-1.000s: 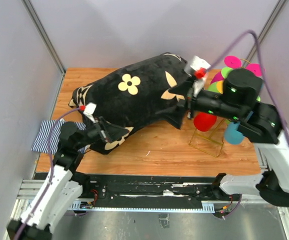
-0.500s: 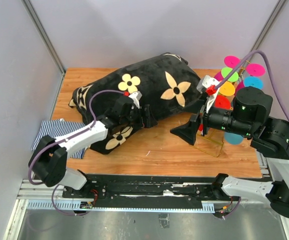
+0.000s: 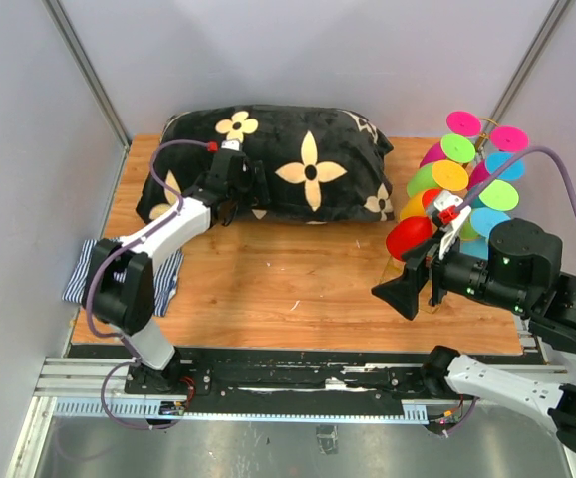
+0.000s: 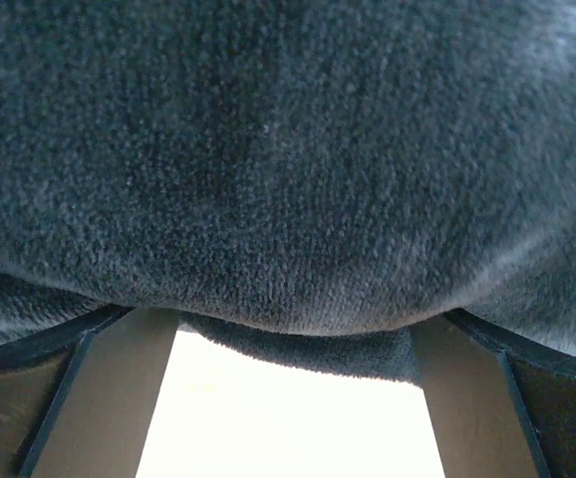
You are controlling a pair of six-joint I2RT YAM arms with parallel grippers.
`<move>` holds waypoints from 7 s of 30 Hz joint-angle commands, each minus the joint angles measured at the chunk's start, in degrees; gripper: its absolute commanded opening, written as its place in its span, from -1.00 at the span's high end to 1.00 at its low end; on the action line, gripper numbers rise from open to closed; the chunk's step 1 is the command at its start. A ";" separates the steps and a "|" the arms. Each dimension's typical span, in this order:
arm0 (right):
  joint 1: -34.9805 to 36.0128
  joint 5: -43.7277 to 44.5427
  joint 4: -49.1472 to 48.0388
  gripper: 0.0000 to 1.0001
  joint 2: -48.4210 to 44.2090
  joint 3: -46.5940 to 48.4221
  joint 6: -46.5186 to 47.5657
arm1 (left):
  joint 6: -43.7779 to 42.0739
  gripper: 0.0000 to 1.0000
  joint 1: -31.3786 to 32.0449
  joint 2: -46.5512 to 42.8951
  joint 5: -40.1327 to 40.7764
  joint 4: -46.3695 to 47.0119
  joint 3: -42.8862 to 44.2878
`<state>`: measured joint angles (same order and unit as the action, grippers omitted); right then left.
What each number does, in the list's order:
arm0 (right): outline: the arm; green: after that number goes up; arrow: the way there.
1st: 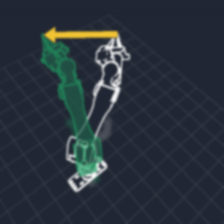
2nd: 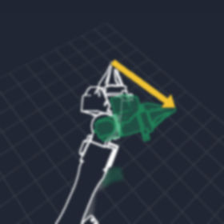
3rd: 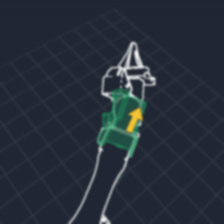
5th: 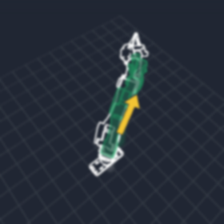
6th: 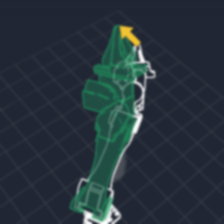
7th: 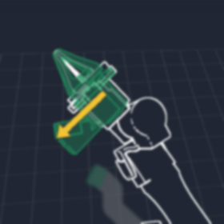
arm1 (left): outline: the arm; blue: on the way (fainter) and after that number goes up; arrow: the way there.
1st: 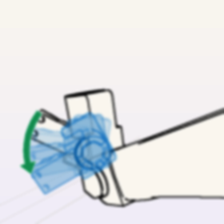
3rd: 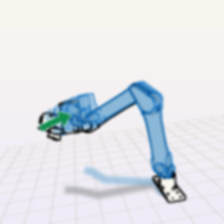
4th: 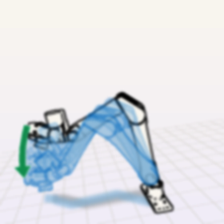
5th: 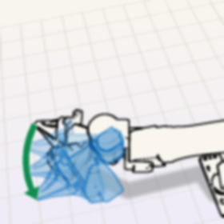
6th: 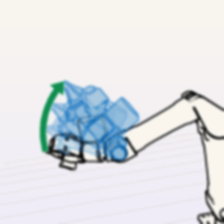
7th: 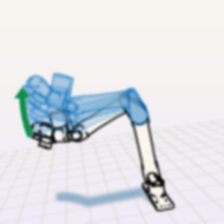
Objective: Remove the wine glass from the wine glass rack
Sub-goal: Adjust the distractor at the center of the board, then adjust the wine rack at the center of the board, then pick up the wine glass from the wine rack.
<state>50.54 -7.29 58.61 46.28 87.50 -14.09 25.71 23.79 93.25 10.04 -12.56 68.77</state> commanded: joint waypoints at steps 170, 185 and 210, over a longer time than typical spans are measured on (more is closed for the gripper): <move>-84.79 -12.19 -2.93 -0.42 8.40 3.28 -9.39 | 13.12 -0.99 43.63 -53.50 13.21 7.69 -38.81; -88.27 -15.12 -7.36 -0.11 8.31 -1.34 -11.45 | 12.47 -0.99 43.43 -58.24 14.68 -1.19 -35.66; -88.29 -18.45 -17.00 0.32 10.80 -10.54 -13.45 | 21.82 -0.99 43.39 -58.28 19.81 -15.46 -29.06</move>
<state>-36.69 -25.02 42.96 57.23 78.11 -27.09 46.59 67.31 35.35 27.35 -26.24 37.85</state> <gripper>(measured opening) 0.366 0.994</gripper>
